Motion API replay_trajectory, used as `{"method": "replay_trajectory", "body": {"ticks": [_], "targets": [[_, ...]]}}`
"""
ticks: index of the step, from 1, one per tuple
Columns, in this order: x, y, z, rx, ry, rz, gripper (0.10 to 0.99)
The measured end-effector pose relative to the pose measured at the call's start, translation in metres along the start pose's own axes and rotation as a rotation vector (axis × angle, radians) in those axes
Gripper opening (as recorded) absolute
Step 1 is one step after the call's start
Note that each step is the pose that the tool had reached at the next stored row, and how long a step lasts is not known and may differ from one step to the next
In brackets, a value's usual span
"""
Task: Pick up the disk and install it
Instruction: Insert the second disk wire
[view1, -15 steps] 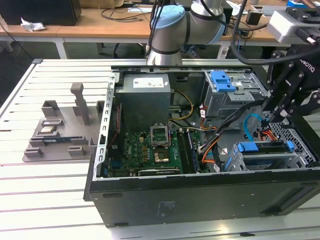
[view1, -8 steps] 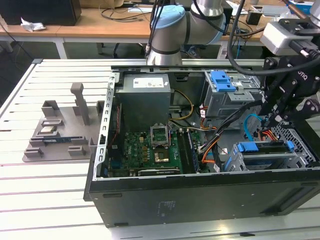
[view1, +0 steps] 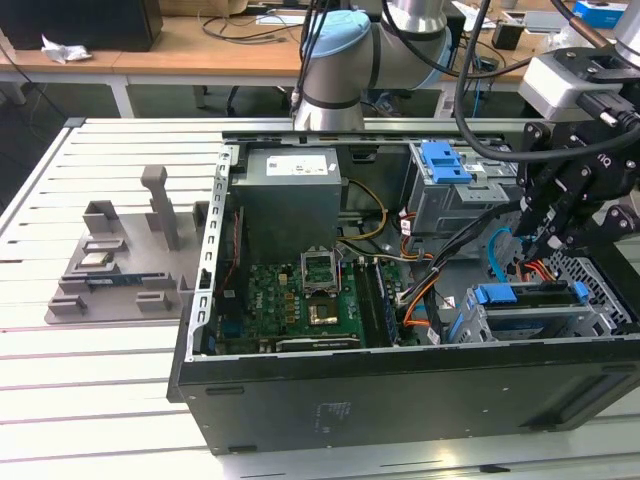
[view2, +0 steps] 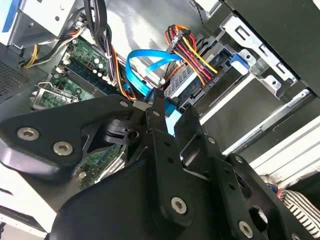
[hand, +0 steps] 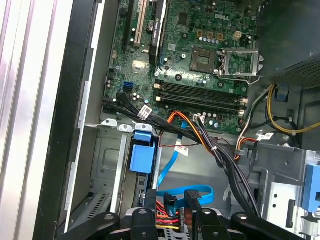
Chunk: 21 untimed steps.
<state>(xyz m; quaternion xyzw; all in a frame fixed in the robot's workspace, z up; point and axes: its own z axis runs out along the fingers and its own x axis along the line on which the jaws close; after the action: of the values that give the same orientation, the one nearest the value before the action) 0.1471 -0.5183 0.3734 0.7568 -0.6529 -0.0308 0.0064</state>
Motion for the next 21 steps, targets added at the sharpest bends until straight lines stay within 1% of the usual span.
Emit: {"method": "replay_trajectory", "body": {"ticks": [2, 3, 4, 9, 10, 13, 14, 15, 17, 21], "targets": [[0.0, 0.0, 0.0, 0.0, 0.0001, 0.0, 0.345], [0.0, 0.0, 0.0, 0.0, 0.0001, 0.0, 0.278], [0.0, 0.0, 0.0, 0.0, 0.0002, 0.0, 0.161], [0.0006, 0.0001, 0.0002, 0.0, 0.0006, 0.0, 0.161], [0.0025, 0.0004, 0.0002, 0.0, 0.0022, 0.0, 0.161], [0.01, 0.0016, 0.0011, -0.002, 0.0133, 0.001, 0.161], [0.0117, 0.0019, 0.0017, -0.002, 0.015, 0.001, 0.161], [0.0141, 0.0021, 0.0036, -0.002, 0.0161, 0.001, 0.161], [0.0163, 0.0023, 0.0065, -0.003, 0.0176, 0.0, 0.161], [0.0181, 0.0003, 0.0139, -0.003, 0.0215, 0.0, 0.161]]}}
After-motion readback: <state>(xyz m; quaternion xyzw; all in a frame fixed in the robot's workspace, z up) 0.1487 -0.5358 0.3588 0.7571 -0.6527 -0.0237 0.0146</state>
